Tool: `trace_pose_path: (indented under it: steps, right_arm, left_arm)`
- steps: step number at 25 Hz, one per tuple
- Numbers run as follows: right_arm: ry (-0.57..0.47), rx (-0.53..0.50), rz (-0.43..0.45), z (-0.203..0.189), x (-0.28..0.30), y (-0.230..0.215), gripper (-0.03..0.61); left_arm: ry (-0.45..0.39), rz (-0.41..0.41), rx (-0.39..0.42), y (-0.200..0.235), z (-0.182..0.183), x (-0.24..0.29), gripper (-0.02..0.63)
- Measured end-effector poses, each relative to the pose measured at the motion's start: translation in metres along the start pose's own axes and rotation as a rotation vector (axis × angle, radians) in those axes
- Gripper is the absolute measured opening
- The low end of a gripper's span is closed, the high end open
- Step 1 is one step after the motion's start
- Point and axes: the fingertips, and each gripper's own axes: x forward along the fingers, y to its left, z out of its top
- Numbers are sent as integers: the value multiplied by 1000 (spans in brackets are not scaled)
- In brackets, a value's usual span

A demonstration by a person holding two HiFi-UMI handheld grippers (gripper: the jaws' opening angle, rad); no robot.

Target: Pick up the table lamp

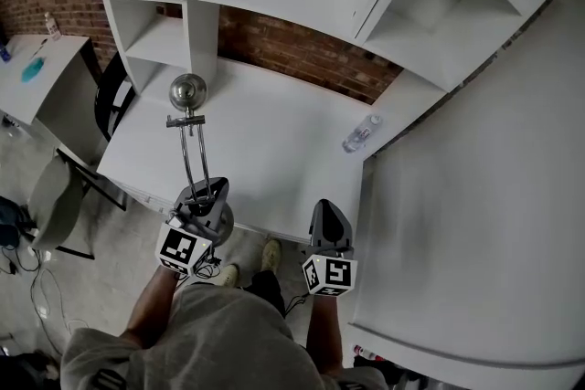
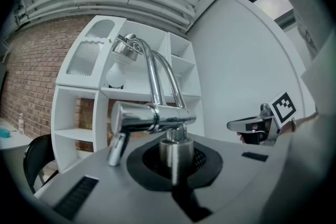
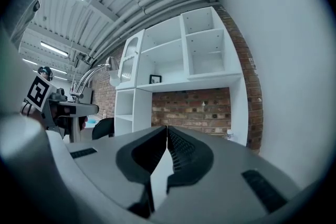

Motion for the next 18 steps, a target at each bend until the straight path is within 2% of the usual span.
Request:
trace_pose_path:
  steps: [8,18]
  right_arm:
    - [6,-1,-16,-3,-18,13,23]
    - [12,-2,4,-3,-9,11,23]
  left_arm:
    - [9,-10,-2,-6,-5,-25,0]
    - [1,9,-6,-3,-1,-20,0]
